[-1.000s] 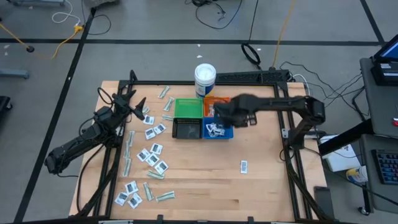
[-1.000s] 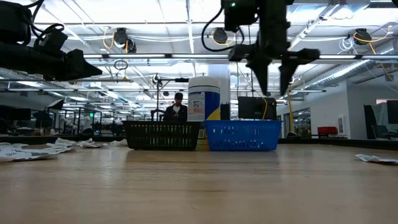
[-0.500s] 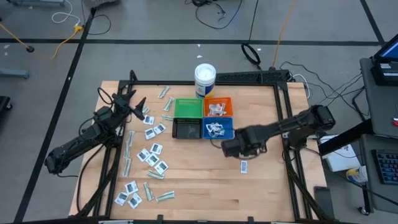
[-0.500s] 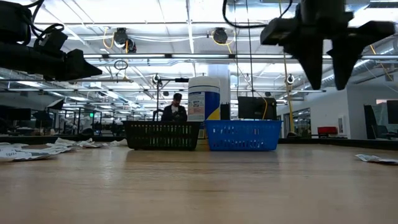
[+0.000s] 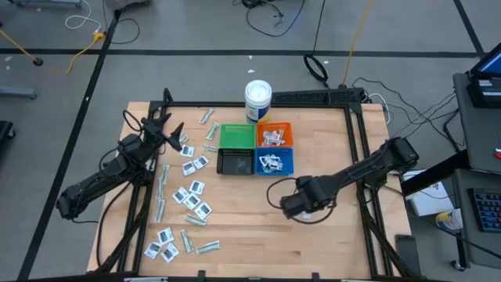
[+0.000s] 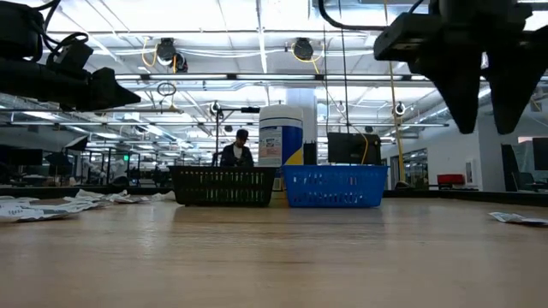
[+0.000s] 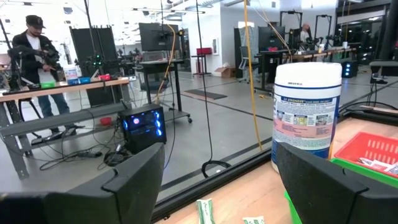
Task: Pick & Place First Aid Supplies
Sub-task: Put the orange ointment pack into the orange basket
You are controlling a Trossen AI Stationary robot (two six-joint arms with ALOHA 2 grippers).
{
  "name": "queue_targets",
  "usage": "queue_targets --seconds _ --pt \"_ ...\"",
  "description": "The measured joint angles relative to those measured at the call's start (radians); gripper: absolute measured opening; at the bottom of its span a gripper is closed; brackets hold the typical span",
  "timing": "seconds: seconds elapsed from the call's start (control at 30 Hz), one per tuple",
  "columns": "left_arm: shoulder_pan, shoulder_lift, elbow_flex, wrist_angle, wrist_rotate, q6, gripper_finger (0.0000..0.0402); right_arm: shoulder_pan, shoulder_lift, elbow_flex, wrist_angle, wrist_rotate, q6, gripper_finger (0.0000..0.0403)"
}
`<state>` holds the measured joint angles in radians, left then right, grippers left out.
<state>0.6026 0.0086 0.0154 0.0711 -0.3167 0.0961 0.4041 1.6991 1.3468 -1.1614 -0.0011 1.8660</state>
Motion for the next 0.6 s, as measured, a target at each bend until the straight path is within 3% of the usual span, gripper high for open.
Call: queue_targets --seconds 0.2,0.6 --pt "0.0 0.0 0.0 0.0 0.0 0.0 0.0308 0.015 0.036 -0.034 0.065 -0.001 0.008 0.0171" --pt "0.0 0.0 0.0 0.0 0.0 0.0 0.0308 0.019 0.035 -0.261 0.34 -0.035 0.035 0.0171"
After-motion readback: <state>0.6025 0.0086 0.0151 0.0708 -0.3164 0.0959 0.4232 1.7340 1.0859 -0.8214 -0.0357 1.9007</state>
